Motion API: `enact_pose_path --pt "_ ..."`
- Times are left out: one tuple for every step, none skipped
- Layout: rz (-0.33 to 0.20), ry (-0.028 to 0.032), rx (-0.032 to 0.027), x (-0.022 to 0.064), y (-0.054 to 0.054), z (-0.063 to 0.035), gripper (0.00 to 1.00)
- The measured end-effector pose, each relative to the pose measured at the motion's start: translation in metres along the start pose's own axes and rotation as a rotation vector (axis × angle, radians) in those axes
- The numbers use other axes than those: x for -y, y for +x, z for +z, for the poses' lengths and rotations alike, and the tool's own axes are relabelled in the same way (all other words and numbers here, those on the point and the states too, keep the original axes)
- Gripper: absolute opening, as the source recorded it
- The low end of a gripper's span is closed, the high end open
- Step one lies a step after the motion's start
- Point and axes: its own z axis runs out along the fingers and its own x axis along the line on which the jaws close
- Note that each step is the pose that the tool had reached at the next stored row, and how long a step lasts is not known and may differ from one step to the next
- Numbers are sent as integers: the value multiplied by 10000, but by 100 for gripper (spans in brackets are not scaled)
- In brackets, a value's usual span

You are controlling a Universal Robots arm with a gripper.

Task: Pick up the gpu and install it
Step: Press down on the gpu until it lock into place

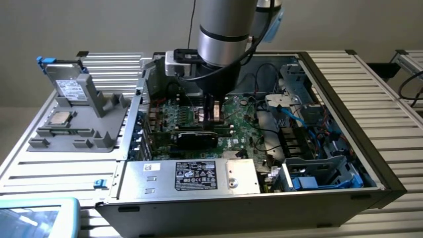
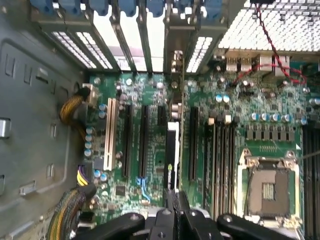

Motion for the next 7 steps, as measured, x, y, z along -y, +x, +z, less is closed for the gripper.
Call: enact_pose_path --pt "0 0 1 0 0 1 12" --pt "0 0 1 0 0 0 12" --pt "0 0 1 0 0 0 12" --pt "0 -1 1 0 0 0 12" --pt "-1 0 0 0 0 0 12" --pt "0 -1 0 0 0 0 12" --pt "0 0 1 0 0 0 12"
